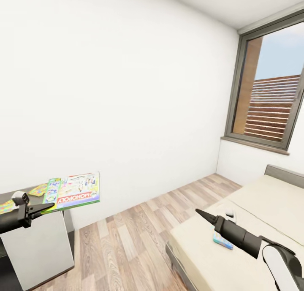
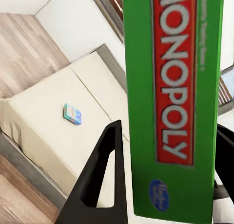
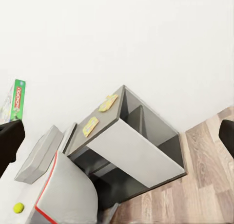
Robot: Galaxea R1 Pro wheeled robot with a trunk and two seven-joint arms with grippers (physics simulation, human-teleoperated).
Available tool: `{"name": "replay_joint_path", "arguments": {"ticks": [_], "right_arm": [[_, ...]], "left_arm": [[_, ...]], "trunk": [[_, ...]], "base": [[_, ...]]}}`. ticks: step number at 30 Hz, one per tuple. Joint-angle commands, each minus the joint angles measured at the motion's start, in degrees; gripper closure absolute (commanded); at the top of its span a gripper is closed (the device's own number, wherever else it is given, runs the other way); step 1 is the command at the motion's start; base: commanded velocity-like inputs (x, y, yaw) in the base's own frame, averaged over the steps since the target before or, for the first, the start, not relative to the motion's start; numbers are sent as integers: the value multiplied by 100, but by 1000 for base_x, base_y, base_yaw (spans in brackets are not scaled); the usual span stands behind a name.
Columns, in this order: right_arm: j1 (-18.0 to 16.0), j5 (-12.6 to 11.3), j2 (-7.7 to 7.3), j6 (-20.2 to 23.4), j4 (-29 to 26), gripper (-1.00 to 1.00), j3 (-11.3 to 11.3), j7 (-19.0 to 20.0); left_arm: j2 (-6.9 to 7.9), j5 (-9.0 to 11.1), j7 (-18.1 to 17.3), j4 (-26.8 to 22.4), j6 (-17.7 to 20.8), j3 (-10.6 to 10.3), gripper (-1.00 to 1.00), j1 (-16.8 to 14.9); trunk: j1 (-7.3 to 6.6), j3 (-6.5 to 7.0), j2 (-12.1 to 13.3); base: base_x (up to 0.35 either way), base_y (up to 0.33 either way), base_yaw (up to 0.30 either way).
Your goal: Put all the toys in the child's room - the three board games (two on the bed and one on the table), the two jigsaw puzzles on the table, and the tennis ball on the table - inside the toy box on the table in the child's room.
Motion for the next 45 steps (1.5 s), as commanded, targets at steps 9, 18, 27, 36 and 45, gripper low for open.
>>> {"name": "replay_joint_path", "arguments": {"ticks": [9, 18, 27, 36, 45], "right_arm": [[-350, 87, 342, -11, 11, -100, 413, -449], [-362, 127, 368, -18, 40, -100, 437, -446], [-363, 128, 406, -20, 40, -100, 451, -446], [-363, 128, 423, -20, 40, -100, 454, -451], [-363, 128, 419, -20, 48, -100, 454, -453]], "left_arm": [[38, 18, -25, -20, 52, 117, 100, -9], [58, 30, -25, -21, 32, 270, 100, -9], [60, 36, -25, -53, 13, 354, 100, -9], [60, 36, -25, -337, 10, 350, 100, 14], [61, 41, -25, -363, 6, 417, 100, 17]], "trunk": [[-197, 152, 355], [-395, 313, 716], [-439, 349, 796], [-439, 349, 796], [-439, 349, 796]], "base": [[0, 0, 285], [0, 0, 285], [0, 0, 285], [2, 0, 285], [155, 0, 285]]}}
